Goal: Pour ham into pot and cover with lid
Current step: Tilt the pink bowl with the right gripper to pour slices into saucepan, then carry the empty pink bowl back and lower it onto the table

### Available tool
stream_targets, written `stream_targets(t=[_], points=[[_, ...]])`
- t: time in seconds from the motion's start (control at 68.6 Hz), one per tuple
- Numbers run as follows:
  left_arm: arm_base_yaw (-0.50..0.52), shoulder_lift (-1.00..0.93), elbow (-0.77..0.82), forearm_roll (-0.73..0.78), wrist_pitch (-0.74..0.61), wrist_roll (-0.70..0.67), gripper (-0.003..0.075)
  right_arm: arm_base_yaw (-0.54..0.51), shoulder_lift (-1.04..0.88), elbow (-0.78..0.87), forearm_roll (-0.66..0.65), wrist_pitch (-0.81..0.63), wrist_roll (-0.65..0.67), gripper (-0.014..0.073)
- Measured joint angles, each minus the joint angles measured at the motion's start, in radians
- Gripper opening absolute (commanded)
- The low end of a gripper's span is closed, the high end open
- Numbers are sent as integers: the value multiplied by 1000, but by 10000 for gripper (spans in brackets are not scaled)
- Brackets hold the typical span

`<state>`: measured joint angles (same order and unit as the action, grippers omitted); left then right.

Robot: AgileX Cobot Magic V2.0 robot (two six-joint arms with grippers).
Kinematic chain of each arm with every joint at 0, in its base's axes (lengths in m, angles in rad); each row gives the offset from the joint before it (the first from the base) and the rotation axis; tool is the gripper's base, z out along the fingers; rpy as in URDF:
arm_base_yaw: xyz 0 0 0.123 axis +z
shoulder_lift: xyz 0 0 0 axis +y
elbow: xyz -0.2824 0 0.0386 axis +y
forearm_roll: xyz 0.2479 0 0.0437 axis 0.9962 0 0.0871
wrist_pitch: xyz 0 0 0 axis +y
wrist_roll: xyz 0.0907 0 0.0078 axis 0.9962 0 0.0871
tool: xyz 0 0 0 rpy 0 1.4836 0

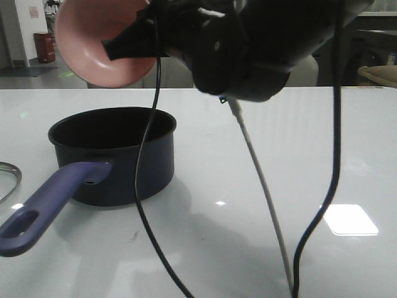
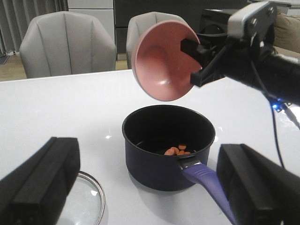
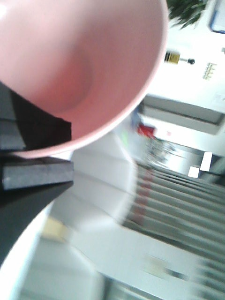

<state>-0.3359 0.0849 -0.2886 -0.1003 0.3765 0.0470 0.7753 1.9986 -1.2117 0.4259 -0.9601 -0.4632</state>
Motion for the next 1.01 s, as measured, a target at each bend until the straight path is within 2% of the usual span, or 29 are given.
stream_targets(t=[0.058, 0.146, 0.277, 0.437, 0.729, 0.889, 1.005], points=[[0, 0, 0, 0, 0, 0, 637, 0, -34, 0, 15, 98, 84, 134], [0, 0, 0, 0, 0, 0, 637, 0, -79, 0, 40, 242, 130, 134], [0, 0, 0, 0, 0, 0, 637, -5, -137, 0, 102, 434, 133, 134], [0, 0, 0, 0, 0, 0, 637, -62, -236, 0, 151, 690, 99, 134], [0, 0, 0, 0, 0, 0, 637, -294, -357, 0, 143, 1119, 88, 134], [0, 0, 0, 0, 0, 0, 637, -441, -357, 0, 44, 1373, 88, 134], [0, 0, 0, 0, 0, 0, 637, -525, -351, 16, -3, 1492, 100, 134]])
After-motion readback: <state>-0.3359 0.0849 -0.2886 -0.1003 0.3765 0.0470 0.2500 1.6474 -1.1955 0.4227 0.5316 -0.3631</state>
